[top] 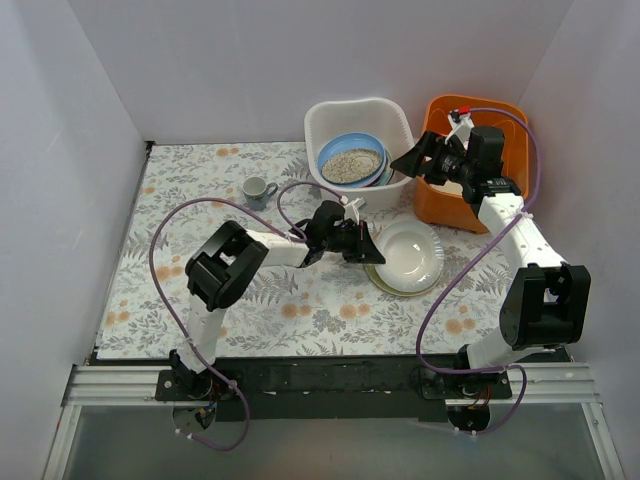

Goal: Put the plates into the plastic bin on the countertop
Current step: Pick up the plate at the center of the board.

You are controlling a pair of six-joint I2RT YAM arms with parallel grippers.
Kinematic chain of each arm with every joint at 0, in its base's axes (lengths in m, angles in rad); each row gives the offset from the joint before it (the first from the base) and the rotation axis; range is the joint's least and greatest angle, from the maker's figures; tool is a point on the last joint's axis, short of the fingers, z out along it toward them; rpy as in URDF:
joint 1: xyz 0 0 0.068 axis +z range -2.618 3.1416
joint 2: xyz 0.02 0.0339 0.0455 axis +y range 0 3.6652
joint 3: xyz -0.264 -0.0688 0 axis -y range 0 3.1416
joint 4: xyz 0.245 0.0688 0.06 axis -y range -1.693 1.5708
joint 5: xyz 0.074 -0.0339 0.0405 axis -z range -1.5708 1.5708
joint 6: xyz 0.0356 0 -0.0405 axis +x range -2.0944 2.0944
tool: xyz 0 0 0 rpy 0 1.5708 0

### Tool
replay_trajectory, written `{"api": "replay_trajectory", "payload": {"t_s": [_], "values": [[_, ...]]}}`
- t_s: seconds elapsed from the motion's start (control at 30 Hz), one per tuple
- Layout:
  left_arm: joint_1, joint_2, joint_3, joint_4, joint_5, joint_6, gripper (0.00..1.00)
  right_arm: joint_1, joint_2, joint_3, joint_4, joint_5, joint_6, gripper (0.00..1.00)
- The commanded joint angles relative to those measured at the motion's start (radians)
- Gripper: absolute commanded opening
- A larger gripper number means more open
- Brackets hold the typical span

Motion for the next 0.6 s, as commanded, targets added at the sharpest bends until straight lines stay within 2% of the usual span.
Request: {"api": "replay_trajectory", "payload": {"t_s": [0.0,0.33,0.57], "values": [[0.003,-0.152,-0.035,-0.022,-0.052,0.059,0.0,-0.006,-0.024,0.006,0.039,-0.029,0.006,0.88],[0.039,-0.302,-0.119,-0.015,-0.072,0.056,0.0,-0.006,-0.028,0.0,0.032,-0.049,-0.008,0.89],[0.119,-0.441,-0.217,0.014,-0.071,0.041,0.0,-0.006,-0.025,-0.043,0.029,-0.082,-0.022,0.89]]}}
